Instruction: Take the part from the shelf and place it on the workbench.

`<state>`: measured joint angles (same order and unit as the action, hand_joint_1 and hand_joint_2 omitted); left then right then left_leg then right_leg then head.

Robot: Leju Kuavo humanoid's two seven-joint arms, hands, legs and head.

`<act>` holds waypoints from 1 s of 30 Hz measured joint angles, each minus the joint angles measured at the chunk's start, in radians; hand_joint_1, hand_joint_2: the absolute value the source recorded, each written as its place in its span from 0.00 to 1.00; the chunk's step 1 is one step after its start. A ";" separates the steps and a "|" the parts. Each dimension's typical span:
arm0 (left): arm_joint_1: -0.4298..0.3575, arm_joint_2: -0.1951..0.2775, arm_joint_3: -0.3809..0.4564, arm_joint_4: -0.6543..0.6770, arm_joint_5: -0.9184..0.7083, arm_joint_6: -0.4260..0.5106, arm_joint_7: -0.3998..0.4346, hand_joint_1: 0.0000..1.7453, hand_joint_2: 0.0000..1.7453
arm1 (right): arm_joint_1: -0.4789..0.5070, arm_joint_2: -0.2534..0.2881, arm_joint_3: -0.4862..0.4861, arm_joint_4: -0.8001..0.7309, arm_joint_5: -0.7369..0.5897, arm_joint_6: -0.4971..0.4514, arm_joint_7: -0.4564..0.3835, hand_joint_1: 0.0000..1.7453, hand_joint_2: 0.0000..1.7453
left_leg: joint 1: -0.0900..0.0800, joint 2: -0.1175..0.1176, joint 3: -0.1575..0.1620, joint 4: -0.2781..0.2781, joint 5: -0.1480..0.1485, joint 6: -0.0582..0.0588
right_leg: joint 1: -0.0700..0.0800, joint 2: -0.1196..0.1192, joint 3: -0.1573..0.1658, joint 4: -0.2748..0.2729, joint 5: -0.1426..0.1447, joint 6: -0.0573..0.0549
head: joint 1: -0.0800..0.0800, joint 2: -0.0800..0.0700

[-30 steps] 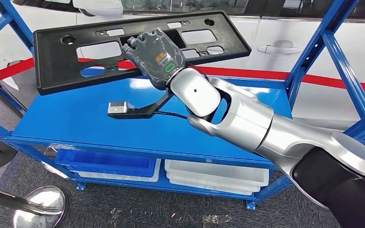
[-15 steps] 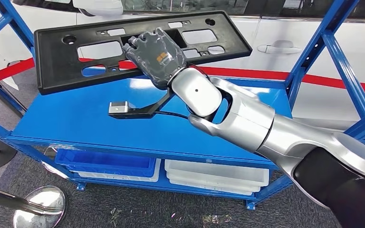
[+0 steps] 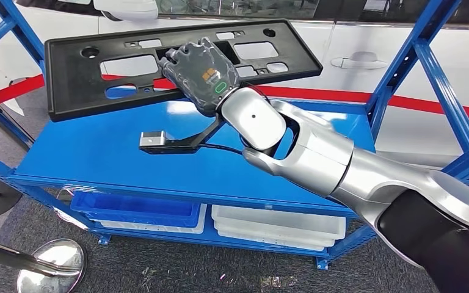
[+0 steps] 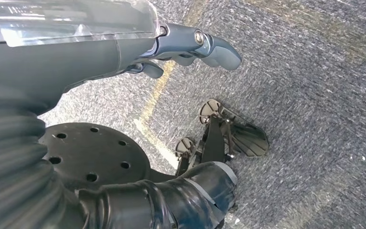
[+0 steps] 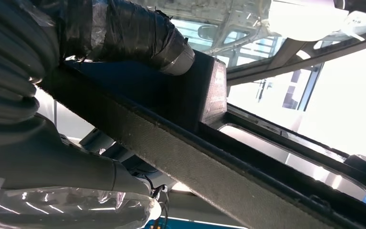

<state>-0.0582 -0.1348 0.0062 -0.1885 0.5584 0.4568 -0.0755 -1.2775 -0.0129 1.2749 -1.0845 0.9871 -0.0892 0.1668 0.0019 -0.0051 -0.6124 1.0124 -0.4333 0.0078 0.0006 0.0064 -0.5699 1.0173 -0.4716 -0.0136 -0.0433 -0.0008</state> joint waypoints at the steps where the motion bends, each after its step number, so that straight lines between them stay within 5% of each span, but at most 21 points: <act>1: 0.000 0.000 0.000 0.000 0.000 0.000 -0.001 0.00 1.00 | 0.000 -0.001 0.000 -0.001 0.000 0.002 0.000 1.00 1.00 | 0.000 0.000 0.000 0.001 0.000 0.000 | -0.001 0.000 0.000 0.000 0.000 0.000 | 0.000 0.000; 6: 0.000 0.001 -0.001 0.000 -0.003 0.000 -0.003 0.00 1.00 | 0.005 -0.004 0.000 -0.002 0.000 0.016 0.004 1.00 1.00 | -0.003 0.000 -0.002 0.005 -0.003 0.004 | -0.003 0.000 0.000 -0.001 0.000 0.002 | 0.000 0.000; 11: 0.000 0.000 -0.006 0.000 -0.013 0.000 0.004 0.00 1.00 | 0.009 -0.008 -0.001 -0.001 0.000 0.032 0.010 1.00 1.00 | 0.005 0.003 0.002 -0.009 0.010 0.018 | -0.002 0.001 -0.005 0.012 -0.012 0.017 | 0.000 0.000; 14: -0.001 0.001 -0.011 0.000 -0.014 0.000 0.006 0.00 1.00 | 0.013 -0.016 -0.002 -0.001 0.000 0.032 0.010 1.00 1.00 | 0.012 0.006 0.003 -0.019 0.019 0.025 | -0.006 0.000 -0.071 0.162 -0.102 0.028 | 0.005 0.000; 16: -0.001 0.001 -0.016 0.000 -0.014 0.000 0.006 0.00 1.00 | 0.021 -0.022 -0.002 0.001 0.000 0.032 0.010 1.00 1.00 | 0.014 0.006 -0.002 -0.015 0.020 0.025 | -0.015 -0.001 -0.117 0.268 -0.133 0.036 | 0.007 0.000; 18: -0.001 0.001 -0.021 0.000 -0.014 0.000 0.004 0.00 1.00 | 0.026 -0.026 -0.002 0.002 0.000 0.032 0.010 1.00 1.00 | 0.019 0.006 -0.007 -0.007 0.019 0.022 | -0.024 -0.002 -0.102 0.238 -0.090 0.044 | 0.007 0.000; 20: -0.001 0.002 -0.022 0.000 -0.014 0.000 -0.005 0.00 1.00 | 0.026 -0.029 -0.002 0.003 0.000 0.033 0.010 1.00 1.00 | 0.024 0.005 -0.016 0.006 0.017 0.009 | -0.031 -0.002 -0.038 0.109 -0.033 0.052 | 0.008 0.000; 22: -0.003 0.004 -0.023 0.000 -0.014 -0.001 -0.015 0.00 1.00 | 0.025 -0.031 -0.002 0.002 0.000 0.033 0.010 1.00 1.00 | 0.024 0.002 -0.028 0.016 0.019 -0.008 | -0.029 0.004 -0.006 0.038 -0.013 0.047 | 0.009 0.000; 26: 0.000 0.005 -0.024 0.000 -0.014 -0.005 -0.022 0.00 1.00 | 0.025 -0.034 -0.002 0.002 0.000 0.033 0.011 1.00 1.00 | 0.028 -0.001 -0.046 0.024 0.021 -0.036 | -0.026 0.006 -0.026 0.033 0.004 0.010 | 0.006 0.000; 28: 0.002 0.006 -0.024 0.000 -0.014 -0.006 -0.023 0.00 1.00 | 0.024 -0.035 -0.002 0.002 0.000 0.033 0.012 1.00 1.00 | 0.030 0.001 -0.074 0.095 -0.045 -0.041 | -0.025 0.004 -0.038 0.029 0.019 -0.009 | 0.003 0.000; 30: 0.001 0.006 -0.024 0.000 -0.014 -0.006 -0.024 0.00 1.00 | 0.025 -0.035 -0.002 0.002 0.000 0.034 0.012 1.00 1.00 | 0.028 0.002 -0.110 0.222 -0.129 -0.042 | -0.019 0.004 -0.055 0.029 0.033 -0.018 | 0.000 0.000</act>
<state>-0.0573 -0.1284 -0.0182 -0.1884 0.5444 0.4506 -0.0996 -1.2523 -0.0481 1.2725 -1.0827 0.9875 -0.0555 0.1785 0.0302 -0.0031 -0.7226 1.2349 -0.5626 -0.0339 -0.0188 0.0101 -0.6252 1.0462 -0.4385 -0.0314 -0.0438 -0.0008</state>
